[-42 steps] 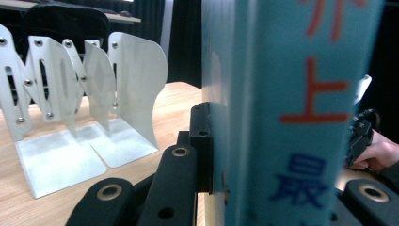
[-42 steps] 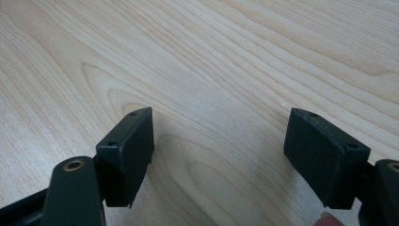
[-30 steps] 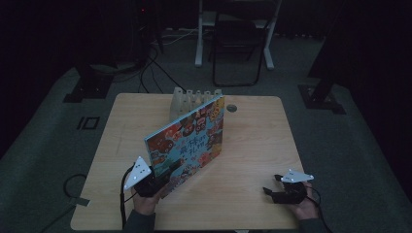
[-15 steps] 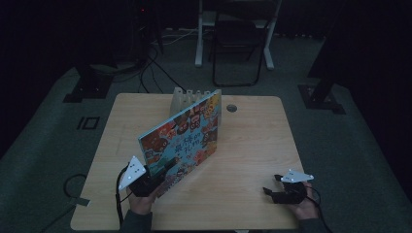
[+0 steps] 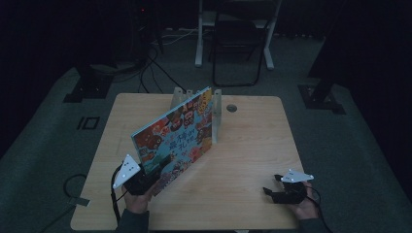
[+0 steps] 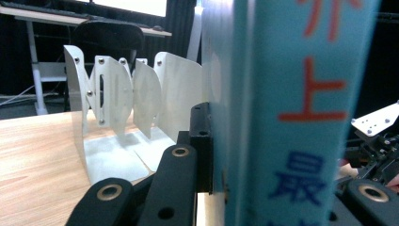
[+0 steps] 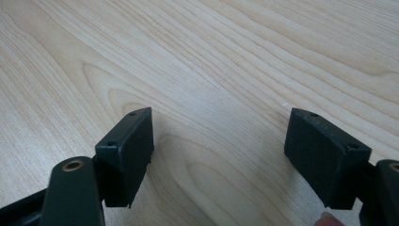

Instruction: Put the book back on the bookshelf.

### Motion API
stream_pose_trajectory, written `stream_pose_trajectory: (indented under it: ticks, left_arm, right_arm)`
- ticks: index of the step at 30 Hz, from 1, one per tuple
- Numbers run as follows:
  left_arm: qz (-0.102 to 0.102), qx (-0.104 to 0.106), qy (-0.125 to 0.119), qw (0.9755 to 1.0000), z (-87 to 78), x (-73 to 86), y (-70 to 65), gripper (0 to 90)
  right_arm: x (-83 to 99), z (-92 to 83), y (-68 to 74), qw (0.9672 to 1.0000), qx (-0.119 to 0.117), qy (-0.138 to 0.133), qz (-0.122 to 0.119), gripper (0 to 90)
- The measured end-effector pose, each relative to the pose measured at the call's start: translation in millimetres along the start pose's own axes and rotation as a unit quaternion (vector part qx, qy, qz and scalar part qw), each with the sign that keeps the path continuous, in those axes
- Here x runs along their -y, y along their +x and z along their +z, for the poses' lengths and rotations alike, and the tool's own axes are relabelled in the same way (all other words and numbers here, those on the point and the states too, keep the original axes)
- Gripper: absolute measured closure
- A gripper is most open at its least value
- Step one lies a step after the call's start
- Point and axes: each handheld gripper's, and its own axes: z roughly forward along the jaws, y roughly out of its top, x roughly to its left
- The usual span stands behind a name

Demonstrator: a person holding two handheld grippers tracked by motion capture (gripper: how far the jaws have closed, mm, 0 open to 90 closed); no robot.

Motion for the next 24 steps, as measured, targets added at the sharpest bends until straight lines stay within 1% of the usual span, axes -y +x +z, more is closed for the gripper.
stream_pose_trajectory:
  ticks: [3, 12, 24]
  left_arm:
    - [0.000, -0.002, 0.000, 1.0000, -0.8, -0.9, 0.6, 81.1]
    - [0.000, -0.017, -0.002, 0.9999, -3.6, -3.3, 3.8, 81.1]
    - [0.001, -0.029, -0.005, 0.9996, -8.6, -6.0, 8.3, 81.2]
  right_arm:
    - [0.0, 0.0, 0.0, 1.0000, 0.000, 0.000, 0.000, 23.9]
    - [0.0, 0.0, 0.0, 1.0000, 0.000, 0.000, 0.000, 23.9]
    - [0.0, 0.0, 0.0, 1.0000, 0.000, 0.000, 0.000, 23.9]
